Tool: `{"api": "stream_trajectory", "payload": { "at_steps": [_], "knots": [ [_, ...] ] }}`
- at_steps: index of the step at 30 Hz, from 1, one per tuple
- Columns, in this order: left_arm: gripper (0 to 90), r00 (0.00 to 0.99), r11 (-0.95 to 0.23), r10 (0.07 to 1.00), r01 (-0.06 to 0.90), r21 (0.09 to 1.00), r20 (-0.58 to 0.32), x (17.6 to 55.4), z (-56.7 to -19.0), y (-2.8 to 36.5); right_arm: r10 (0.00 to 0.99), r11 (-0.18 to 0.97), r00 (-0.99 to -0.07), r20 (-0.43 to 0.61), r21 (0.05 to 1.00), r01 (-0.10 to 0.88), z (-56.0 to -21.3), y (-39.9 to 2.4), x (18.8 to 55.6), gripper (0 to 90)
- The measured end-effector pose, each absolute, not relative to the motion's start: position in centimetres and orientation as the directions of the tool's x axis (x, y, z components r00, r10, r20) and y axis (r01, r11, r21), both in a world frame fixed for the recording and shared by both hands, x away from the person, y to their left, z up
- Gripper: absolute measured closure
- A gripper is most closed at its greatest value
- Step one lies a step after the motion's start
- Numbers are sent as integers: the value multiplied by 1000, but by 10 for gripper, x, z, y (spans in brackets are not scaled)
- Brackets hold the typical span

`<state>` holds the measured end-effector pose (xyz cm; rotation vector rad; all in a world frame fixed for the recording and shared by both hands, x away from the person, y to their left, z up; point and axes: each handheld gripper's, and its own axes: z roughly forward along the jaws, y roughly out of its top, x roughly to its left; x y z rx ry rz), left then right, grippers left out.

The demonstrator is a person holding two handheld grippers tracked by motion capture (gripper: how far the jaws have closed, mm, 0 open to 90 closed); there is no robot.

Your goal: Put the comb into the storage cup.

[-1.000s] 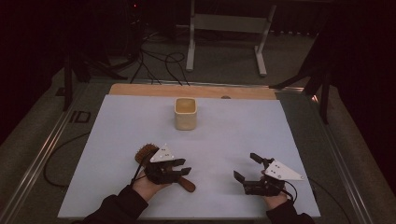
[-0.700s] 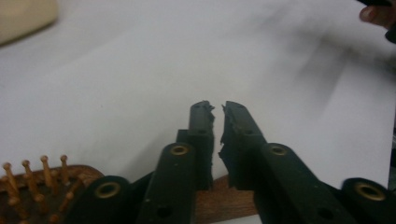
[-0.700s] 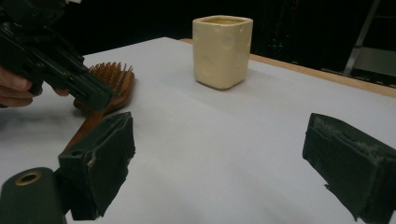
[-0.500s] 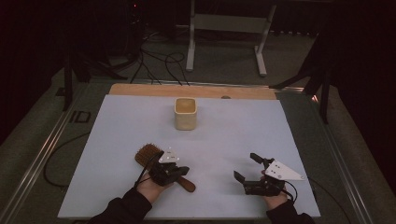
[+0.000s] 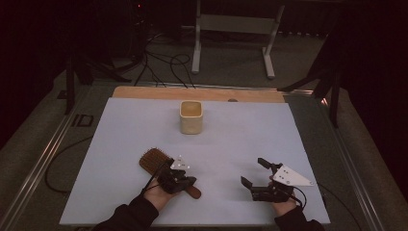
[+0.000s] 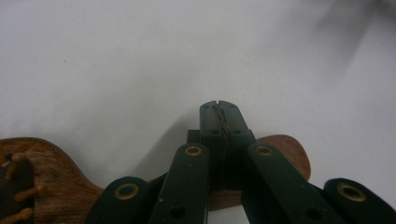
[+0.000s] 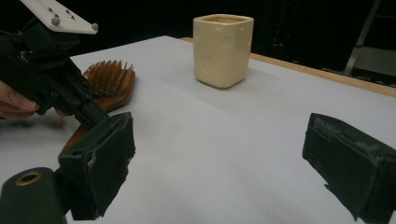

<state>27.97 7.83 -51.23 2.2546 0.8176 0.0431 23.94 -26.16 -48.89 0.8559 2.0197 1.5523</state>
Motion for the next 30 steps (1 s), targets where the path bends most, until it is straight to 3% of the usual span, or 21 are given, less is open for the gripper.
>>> {"api": "stream_trajectory", "payload": {
  "at_steps": [30],
  "knots": [
    [900, 779, -590, 594, 591, 550, -199, 252, -507, 137, 708, 177, -706, 18, 963, 203, -489, -260, 239, 90]
  ]
}}
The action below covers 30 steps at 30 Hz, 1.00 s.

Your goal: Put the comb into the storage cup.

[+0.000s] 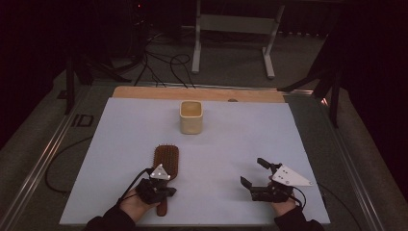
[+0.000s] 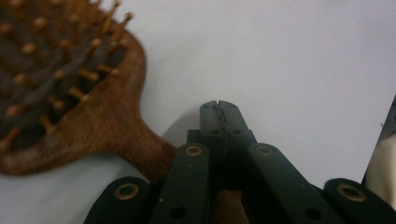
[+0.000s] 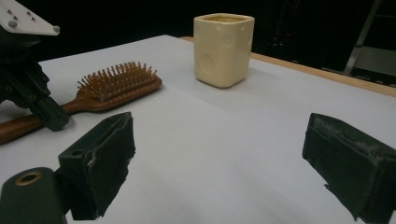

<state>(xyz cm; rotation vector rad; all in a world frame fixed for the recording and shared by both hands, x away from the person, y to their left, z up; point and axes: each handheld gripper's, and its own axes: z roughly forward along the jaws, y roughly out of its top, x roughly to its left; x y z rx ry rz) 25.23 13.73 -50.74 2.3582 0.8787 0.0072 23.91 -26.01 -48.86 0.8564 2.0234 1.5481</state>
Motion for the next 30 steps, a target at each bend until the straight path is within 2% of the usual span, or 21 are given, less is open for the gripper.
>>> {"api": "stream_trajectory", "payload": {
  "at_steps": [30],
  "knots": [
    [900, 746, -604, 648, 626, 492, -153, 260, -501, 197, 700, 184, -714, 23, 960, 212, -491, -258, 240, 90]
  ]
}}
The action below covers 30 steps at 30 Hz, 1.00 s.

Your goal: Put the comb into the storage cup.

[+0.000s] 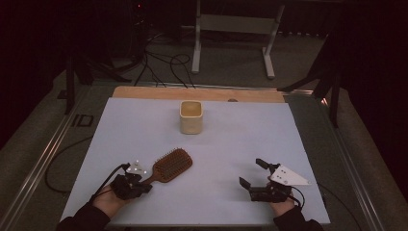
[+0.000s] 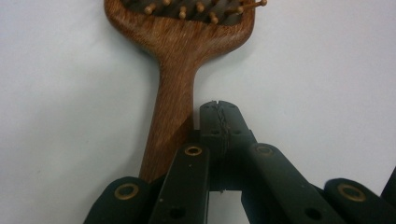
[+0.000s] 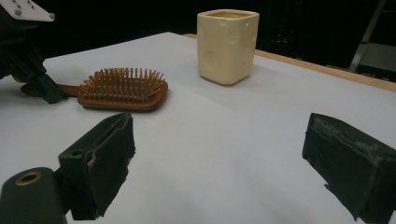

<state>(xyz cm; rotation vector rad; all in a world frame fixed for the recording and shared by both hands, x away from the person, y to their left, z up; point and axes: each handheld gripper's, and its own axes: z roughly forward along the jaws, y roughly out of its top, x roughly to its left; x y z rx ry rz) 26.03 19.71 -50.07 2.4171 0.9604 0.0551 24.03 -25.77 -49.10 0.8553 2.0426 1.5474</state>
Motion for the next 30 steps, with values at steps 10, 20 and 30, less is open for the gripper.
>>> {"api": "stream_trajectory", "payload": {
  "at_steps": [10, 20, 30],
  "knots": [
    [900, 781, -652, 609, 594, 471, -142, 259, -492, 200, 700, 183, -713, 25, 960, 213, -491, -258, 241, 90],
    [900, 794, -676, 590, 586, 447, -148, 261, -481, 208, 701, 180, -712, 29, 959, 217, -491, -258, 240, 90],
    [872, 806, -701, 579, 570, 428, -126, 267, -466, 210, 700, 182, -713, 26, 960, 214, -491, -258, 241, 90]
  ]
}}
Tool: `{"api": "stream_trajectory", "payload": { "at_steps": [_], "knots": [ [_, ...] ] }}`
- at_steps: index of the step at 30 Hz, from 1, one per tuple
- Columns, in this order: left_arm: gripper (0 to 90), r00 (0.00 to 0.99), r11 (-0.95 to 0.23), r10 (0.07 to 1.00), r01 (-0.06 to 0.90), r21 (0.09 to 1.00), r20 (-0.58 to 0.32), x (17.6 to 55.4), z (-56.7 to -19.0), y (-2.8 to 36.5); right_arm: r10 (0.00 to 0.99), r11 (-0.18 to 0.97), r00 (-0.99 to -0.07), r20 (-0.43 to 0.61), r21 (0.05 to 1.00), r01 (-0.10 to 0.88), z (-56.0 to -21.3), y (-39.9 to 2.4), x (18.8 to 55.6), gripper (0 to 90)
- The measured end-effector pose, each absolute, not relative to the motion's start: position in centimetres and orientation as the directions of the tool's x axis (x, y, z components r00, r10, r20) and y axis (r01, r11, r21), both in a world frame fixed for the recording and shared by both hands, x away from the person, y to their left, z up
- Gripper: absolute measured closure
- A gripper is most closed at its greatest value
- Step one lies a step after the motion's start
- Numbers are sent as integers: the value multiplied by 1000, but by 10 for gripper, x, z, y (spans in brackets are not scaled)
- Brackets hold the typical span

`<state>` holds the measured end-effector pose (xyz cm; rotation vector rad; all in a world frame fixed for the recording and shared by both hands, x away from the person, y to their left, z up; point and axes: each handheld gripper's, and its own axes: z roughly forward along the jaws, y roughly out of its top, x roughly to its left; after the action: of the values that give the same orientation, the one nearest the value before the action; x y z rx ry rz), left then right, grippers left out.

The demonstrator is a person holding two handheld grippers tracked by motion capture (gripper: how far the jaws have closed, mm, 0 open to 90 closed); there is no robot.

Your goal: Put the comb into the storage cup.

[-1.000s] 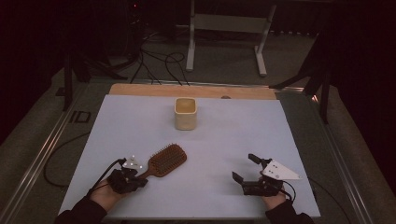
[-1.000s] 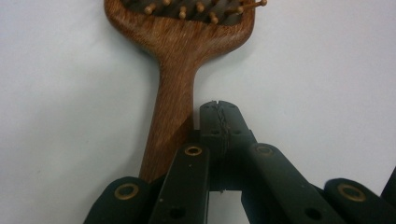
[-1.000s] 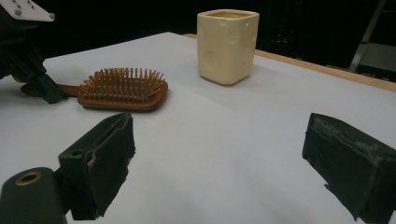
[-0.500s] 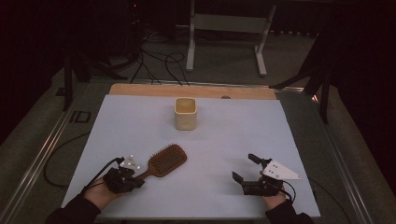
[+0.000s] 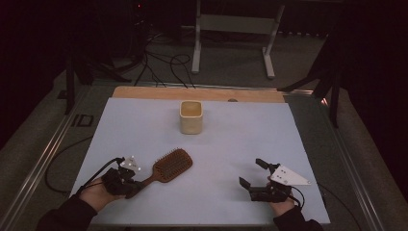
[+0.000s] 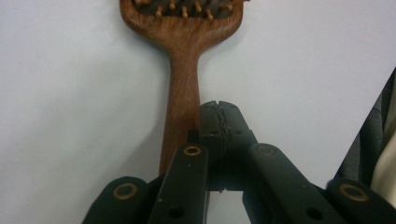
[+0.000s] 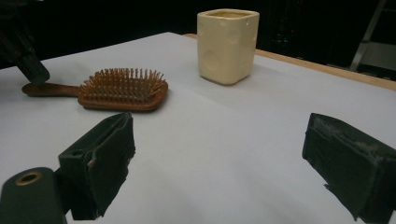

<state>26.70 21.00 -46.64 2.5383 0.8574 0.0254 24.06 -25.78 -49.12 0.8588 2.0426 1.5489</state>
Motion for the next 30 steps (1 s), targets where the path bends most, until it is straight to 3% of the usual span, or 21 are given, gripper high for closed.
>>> {"api": "stream_trajectory", "payload": {
  "at_steps": [23, 30],
  "knots": [
    [595, 829, -759, 547, 550, 349, -117, 286, -454, 197, 701, 181, -713, 29, 959, 216, -491, -257, 241, 90],
    [322, 834, -775, 540, 546, 318, -115, 292, -455, 188, 698, 183, -716, 30, 958, 219, -492, -257, 241, 90]
  ]
}}
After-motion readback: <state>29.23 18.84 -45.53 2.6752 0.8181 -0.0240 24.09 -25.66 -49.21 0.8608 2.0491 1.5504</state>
